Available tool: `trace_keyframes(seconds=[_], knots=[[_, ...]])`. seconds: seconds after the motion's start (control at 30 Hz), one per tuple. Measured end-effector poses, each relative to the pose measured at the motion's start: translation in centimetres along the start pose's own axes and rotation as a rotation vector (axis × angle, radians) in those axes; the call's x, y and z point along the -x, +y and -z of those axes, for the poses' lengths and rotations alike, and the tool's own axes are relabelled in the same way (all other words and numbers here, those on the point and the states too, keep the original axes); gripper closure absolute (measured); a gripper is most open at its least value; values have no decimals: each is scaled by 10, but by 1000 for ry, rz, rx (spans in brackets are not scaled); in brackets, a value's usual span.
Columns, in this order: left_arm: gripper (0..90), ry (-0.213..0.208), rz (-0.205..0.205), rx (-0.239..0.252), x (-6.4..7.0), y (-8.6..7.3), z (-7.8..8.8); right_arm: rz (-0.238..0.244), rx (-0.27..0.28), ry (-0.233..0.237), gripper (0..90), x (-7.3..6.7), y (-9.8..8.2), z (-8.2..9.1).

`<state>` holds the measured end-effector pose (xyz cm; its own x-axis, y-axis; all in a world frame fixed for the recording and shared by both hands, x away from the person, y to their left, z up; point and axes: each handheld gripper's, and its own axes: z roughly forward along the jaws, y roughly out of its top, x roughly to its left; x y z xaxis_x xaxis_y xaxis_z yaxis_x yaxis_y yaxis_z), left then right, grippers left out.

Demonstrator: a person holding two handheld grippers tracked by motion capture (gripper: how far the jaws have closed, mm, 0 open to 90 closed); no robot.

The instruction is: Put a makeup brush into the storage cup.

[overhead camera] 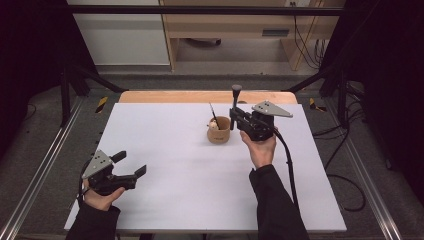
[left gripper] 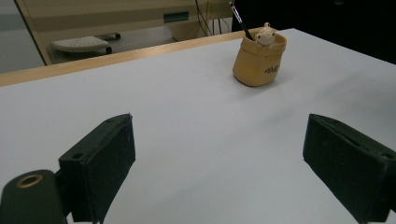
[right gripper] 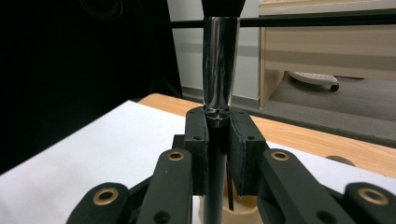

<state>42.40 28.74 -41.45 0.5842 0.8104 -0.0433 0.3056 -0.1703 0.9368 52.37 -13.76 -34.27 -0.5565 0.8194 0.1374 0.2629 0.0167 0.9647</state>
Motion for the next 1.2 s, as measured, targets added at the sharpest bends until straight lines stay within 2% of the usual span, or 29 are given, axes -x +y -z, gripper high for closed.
trace_keyframes(seconds=[0.3,0.53,1.2], knots=[[88,-24,-7,15,-2,1,2,-6,-12,-24,793,4,1,-20],[88,-27,-9,14,-2,1,0,-20,-16,-34,793,9,0,-34],[89,-35,-15,17,-1,3,1,-45,-53,-77,793,21,-16,-71]])
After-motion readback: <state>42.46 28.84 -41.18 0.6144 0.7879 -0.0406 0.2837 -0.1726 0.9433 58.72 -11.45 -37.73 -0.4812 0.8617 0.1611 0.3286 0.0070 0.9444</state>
